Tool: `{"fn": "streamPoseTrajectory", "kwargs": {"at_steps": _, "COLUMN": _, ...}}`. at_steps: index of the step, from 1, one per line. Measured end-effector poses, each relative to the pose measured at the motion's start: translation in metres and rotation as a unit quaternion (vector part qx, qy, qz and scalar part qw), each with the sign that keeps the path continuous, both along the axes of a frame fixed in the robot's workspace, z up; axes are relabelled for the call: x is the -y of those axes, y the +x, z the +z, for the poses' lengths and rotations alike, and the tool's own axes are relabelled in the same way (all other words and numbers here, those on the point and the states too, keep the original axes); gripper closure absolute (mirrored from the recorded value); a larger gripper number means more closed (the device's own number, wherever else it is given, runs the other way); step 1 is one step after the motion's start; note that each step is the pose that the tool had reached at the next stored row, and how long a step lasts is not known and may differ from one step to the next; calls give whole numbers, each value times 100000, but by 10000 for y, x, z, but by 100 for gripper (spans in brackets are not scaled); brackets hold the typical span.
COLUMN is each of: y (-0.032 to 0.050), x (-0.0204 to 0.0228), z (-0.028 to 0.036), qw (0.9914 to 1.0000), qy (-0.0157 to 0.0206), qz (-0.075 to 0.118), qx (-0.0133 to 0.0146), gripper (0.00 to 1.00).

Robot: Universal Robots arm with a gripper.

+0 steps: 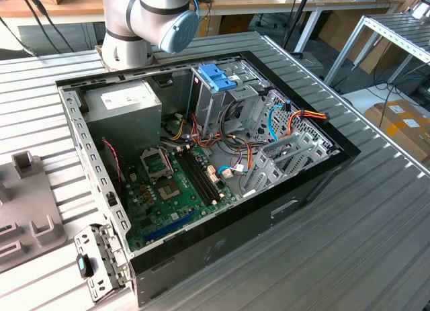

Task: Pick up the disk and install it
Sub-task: 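Pick up the disk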

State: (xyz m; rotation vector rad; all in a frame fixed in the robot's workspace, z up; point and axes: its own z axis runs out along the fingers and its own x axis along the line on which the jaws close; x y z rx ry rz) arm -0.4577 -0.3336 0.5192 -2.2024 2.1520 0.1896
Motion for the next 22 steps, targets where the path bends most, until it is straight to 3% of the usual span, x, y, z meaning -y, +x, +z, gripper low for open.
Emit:
{"fn": "streamPoseTrajectory", "kwargs": {"at_steps": 1, "y": 0, "x": 0, "z": 104, "qw": 100000, "qy": 235, "qz": 1, "qx": 4, "gripper": 63}}
{"fn": "streamPoseTrajectory", "kwargs": {"at_steps": 8, "y": 0, "x": 0, "z": 109, "qw": 100000, "qy": 233, "qz": 2, "qx": 3, "gripper": 63}}
{"fn": "streamPoseTrajectory", "kwargs": {"at_steps": 9, "y": 0, "x": 1, "z": 108, "qw": 100000, "qy": 63, "qz": 7, "qx": 9, "gripper": 63}}
{"fn": "streamPoseTrajectory", "kwargs": {"at_steps": 11, "y": 0, "x": 0, "z": 108, "qw": 99997, "qy": -731, "qz": -1, "qx": 7, "gripper": 63}}
{"fn": "streamPoseTrajectory", "kwargs": {"at_steps": 12, "y": 0, "x": 0, "z": 108, "qw": 99989, "qy": -1459, "qz": 2, "qx": 3, "gripper": 63}}
{"fn": "streamPoseTrajectory", "kwargs": {"at_steps": 13, "y": 0, "x": 0, "z": 109, "qw": 99972, "qy": -2375, "qz": 4, "qx": 6, "gripper": 63}}
{"fn": "streamPoseTrajectory", "kwargs": {"at_steps": 14, "y": 0, "x": 0, "z": 109, "qw": 99938, "qy": -3517, "qz": 5, "qx": 1, "gripper": 63}}
{"fn": "streamPoseTrajectory", "kwargs": {"at_steps": 15, "y": 0, "x": 0, "z": 109, "qw": 99911, "qy": -4207, "qz": 2, "qx": 7, "gripper": 63}}
{"fn": "streamPoseTrajectory", "kwargs": {"at_steps": 17, "y": 0, "x": 0, "z": 109, "qw": 99809, "qy": -6174, "qz": -2, "qx": 3, "gripper": 63}}
{"fn": "streamPoseTrajectory", "kwargs": {"at_steps": 22, "y": 0, "x": 5, "z": 109, "qw": 99798, "qy": -6353, "qz": -1, "qx": 1, "gripper": 63}}
